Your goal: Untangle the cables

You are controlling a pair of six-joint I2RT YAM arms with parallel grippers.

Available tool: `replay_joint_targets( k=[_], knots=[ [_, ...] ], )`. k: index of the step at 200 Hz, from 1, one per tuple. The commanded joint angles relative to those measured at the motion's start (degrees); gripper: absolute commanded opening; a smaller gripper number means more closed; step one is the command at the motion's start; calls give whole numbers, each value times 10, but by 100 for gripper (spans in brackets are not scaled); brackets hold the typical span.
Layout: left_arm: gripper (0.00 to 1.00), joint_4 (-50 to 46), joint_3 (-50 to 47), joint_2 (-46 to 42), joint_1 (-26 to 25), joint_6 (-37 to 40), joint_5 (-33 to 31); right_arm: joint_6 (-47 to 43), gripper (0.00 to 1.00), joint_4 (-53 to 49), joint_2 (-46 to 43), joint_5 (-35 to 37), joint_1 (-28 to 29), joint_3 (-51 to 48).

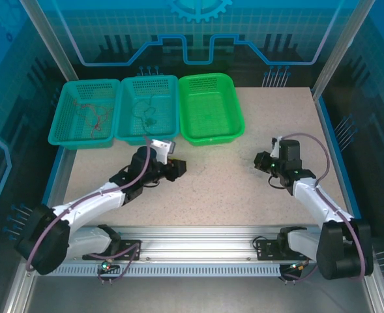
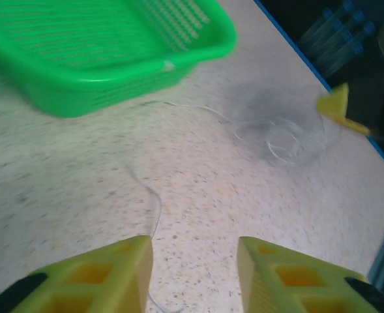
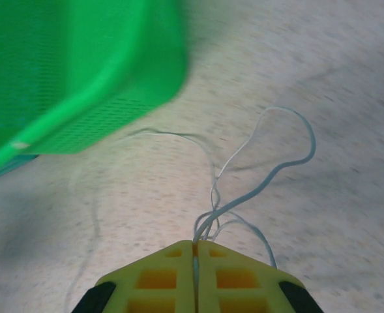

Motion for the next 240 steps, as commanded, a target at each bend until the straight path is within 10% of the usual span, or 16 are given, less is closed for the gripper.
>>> replay_joint_targets(
  k=[1, 74, 179, 197, 227, 240],
  knots=[
    [43, -5, 67, 37, -19, 114, 32, -58, 0, -25, -26, -21, 28, 35],
    [78, 11, 179, 167, -20, 251, 124, -135, 0, -70, -127, -87, 77, 74],
    [92, 8, 223, 212, -23, 449, 67, -208, 0, -93, -202, -193, 129, 130],
    [83, -5, 237, 221, -24, 438, 104, -208, 0, -93, -201, -189, 135, 139],
    [13, -3, 244, 234, -30, 404, 121, -197, 0, -94, -201, -139, 137, 139],
    [0, 19, 230, 226, -31, 377, 117, -185, 0, -97, -201, -92, 137, 134]
  ],
)
